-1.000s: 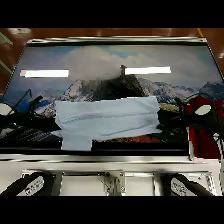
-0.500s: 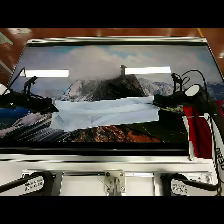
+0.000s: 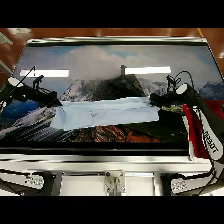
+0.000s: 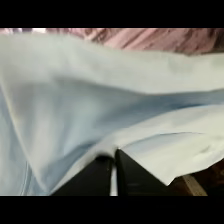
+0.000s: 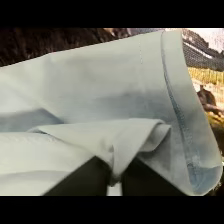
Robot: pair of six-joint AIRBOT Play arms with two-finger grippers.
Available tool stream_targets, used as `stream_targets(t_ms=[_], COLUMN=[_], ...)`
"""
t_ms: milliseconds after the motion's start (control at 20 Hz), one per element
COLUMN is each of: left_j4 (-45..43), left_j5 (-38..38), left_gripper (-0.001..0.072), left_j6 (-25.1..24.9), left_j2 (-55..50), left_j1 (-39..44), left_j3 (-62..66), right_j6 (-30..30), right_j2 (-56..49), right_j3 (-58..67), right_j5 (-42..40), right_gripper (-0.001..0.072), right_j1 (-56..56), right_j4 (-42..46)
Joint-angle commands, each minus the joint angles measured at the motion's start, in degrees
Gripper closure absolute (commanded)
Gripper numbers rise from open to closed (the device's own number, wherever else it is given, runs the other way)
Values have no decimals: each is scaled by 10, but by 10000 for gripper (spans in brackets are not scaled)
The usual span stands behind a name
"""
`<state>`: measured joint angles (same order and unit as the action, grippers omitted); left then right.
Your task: Fold the shirts.
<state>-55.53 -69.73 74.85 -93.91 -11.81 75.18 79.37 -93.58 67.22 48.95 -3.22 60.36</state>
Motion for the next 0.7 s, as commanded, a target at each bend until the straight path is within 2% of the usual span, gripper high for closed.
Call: stream_targets(t_ms=[0, 50, 100, 300, 400, 650], left_j4=[15, 15, 14, 16, 16, 16], left_j5=[22, 21, 13, -44, -64, -66], left_gripper=[362, 295, 294, 295, 295, 297], left_j6=[0, -6, -7, -6, -7, -7], left_j2=[-24, -24, -24, -22, -15, 9], left_j1=[1, -1, -5, -26, -29, -28], left_j3=[10, 12, 19, 60, 73, 76], right_j6=[3, 3, 3, 26, 30, -36], right_j2=[-12, -7, 4, 39, 30, -37], right_j3=[2, 3, 3, 3, -1, -2], right_j5=[-5, -4, 2, 39, 77, 112], right_gripper=[240, 89, 70, 70, 70, 70], right_j1=[-2, -9, -19, -87, -124, -126], right_j4=[-2, -1, 2, 24, -19, -154])
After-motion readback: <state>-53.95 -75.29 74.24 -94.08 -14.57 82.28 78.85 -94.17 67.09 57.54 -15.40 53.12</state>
